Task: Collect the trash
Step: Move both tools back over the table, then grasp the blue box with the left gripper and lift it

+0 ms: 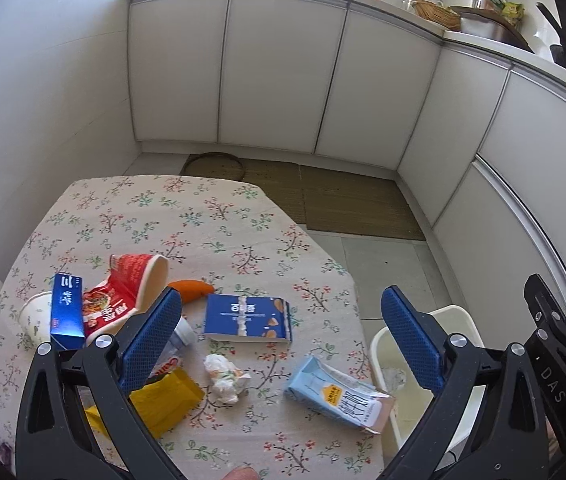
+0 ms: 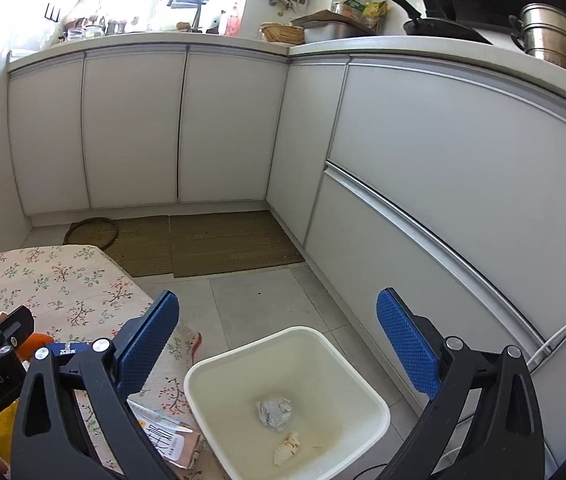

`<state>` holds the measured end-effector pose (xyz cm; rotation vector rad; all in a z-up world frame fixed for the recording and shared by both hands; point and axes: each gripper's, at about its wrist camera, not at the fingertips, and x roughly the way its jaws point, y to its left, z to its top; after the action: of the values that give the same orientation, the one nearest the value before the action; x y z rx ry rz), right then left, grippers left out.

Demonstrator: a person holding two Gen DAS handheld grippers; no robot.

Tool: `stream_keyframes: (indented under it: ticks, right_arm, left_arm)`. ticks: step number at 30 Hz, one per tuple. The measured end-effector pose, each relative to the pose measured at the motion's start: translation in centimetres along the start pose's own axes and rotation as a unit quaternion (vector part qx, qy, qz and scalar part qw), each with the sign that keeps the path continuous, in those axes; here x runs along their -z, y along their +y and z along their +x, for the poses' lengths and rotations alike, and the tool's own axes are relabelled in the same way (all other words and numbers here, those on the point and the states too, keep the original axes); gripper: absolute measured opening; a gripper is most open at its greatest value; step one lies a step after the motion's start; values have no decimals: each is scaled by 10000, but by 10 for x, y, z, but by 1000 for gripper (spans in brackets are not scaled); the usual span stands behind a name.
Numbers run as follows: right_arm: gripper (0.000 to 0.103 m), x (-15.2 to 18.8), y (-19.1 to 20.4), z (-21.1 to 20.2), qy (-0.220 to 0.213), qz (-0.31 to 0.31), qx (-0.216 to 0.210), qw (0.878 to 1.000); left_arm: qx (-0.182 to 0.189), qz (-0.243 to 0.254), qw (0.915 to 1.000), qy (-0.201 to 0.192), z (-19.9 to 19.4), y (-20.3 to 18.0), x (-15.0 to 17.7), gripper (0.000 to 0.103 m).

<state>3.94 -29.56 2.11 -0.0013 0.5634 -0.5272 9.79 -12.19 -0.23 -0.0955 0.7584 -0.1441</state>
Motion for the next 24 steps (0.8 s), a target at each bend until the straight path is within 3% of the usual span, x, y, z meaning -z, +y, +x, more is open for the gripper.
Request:
stream_keyframes:
  ticks: [15, 20, 24]
  right_arm:
    - [96, 9, 123, -15, 30, -621, -948, 9936]
    - [96, 15, 152, -16, 67, -861, -1142, 9897]
    - [96, 20, 166, -15, 116, -985, -1210, 9877]
  left_arm:
    - [-920, -828, 9918, 321, 0, 129, 8, 96]
    - [-1038, -1501, 9804, 746, 15, 182, 16, 96]
    - [-873, -2248, 9637, 1143, 36, 225, 27, 96]
